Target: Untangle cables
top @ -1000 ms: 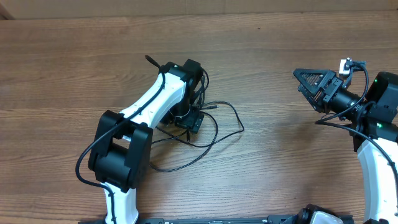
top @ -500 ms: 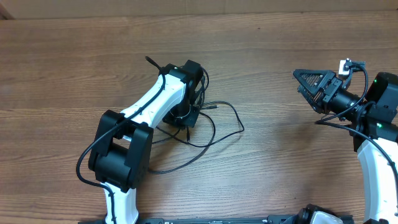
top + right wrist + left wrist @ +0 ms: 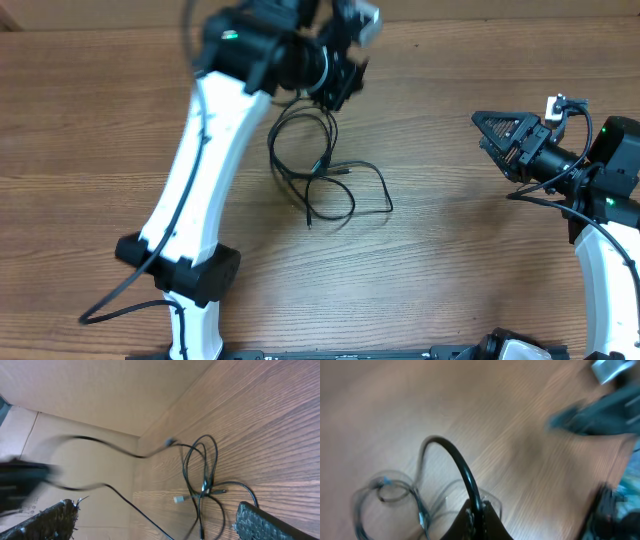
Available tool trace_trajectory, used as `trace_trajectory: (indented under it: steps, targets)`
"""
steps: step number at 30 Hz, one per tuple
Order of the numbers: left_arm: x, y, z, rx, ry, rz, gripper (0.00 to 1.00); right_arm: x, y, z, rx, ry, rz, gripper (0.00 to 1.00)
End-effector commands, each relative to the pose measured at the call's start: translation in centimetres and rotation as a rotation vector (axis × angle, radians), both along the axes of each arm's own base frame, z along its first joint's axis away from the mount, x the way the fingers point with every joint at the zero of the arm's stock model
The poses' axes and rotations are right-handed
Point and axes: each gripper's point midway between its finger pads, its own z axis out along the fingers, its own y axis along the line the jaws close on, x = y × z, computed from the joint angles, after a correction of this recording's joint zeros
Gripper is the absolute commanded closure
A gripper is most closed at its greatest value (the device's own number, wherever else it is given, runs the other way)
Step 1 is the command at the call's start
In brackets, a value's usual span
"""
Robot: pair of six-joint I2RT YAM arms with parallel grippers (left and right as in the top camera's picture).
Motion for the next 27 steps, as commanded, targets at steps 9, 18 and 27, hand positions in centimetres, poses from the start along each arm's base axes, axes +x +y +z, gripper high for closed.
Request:
trace_trajectory:
  steps: [9,18,27]
  targets:
    - [-5.1,4.9,24.5,-0.387,-0.724,0.034,0.96,0.0,-0.1,0.4,-0.011,-0.017,-0.003,0.0]
    - [-4.0,9.8,27.2,-0.364,-0.827,0.231,0.96,0.0,-0.1,0.4,-0.013,-0.019,-0.003,0.0]
    - [-4.0,15.4,34.5,-0.826,-0.73,0.494,0.96,0.1,-0.2,0.3,-0.017,-0.017,-0.009,0.0]
